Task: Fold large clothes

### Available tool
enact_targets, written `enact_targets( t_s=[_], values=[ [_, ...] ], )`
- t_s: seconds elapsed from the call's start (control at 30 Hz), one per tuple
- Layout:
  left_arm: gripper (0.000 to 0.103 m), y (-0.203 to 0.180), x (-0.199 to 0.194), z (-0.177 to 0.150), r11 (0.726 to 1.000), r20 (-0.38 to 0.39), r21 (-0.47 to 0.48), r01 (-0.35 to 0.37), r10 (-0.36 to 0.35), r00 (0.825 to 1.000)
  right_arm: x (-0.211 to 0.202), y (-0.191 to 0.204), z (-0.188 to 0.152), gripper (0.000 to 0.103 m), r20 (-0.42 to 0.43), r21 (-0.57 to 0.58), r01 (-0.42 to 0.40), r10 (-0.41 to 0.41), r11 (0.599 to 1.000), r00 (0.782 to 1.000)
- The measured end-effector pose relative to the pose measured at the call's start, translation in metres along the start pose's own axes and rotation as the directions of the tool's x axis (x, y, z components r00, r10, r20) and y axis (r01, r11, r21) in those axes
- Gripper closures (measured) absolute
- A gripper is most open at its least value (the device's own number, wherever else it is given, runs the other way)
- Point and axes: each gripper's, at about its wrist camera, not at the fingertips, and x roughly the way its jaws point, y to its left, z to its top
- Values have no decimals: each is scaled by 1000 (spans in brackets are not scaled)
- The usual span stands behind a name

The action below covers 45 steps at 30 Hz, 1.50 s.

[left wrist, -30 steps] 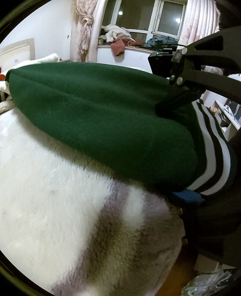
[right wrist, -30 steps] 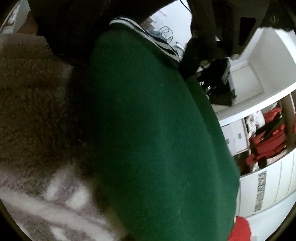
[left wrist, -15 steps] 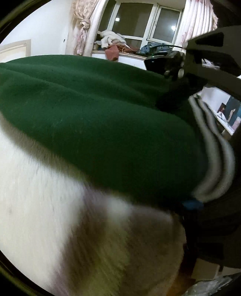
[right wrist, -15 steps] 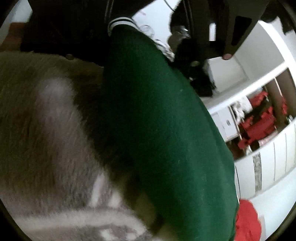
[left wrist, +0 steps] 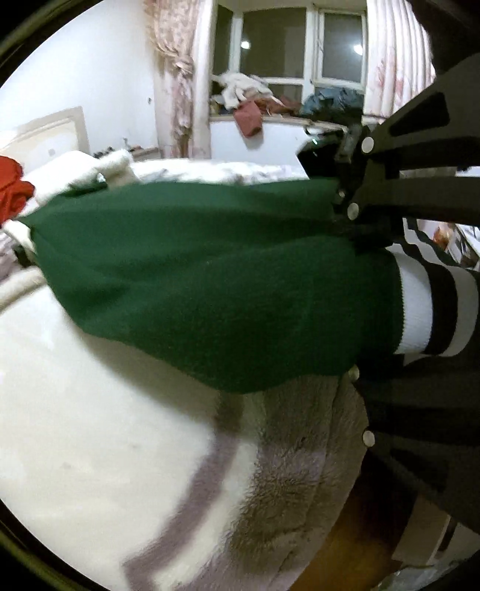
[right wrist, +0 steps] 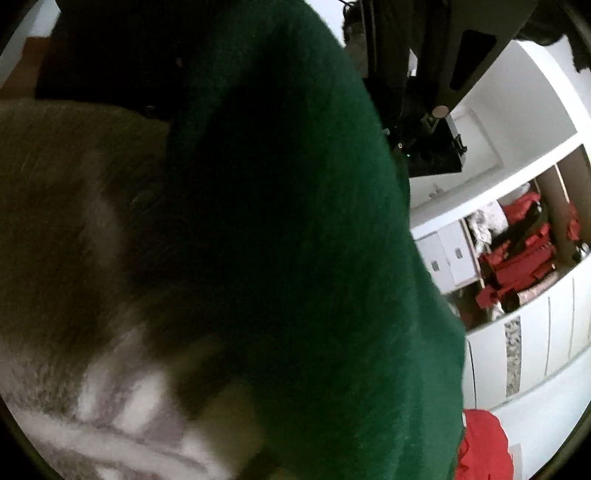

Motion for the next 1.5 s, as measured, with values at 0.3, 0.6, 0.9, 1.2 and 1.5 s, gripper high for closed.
enact_targets(
  t_s=[0.3, 0.6, 0.9, 1.2, 1.5],
  values=[
    [71, -76, -32, 51, 990, 57, 54, 129, -132, 990, -33, 83, -2, 72, 58, 71, -181, 177, 981, 982],
    [71, -115, -27, 158, 966, 93, 148, 214, -229, 969, -96, 170, 63, 72, 176, 115, -313, 290, 943, 941],
    [71, -154, 29, 264, 946, 81, 323, 9, -37, 996, -151, 203, 211, 68, 190, 123, -223, 197, 967, 962],
    [61, -149, 75, 326, 971, 28, 220, -91, 87, 996, -138, 187, 325, 57, 33, 129, -88, 84, 988, 996],
    [15, -152, 68, 365, 989, 201, 135, -60, 32, 979, -174, 224, 384, 33, 132, -39, -128, 132, 991, 982]
  ],
)
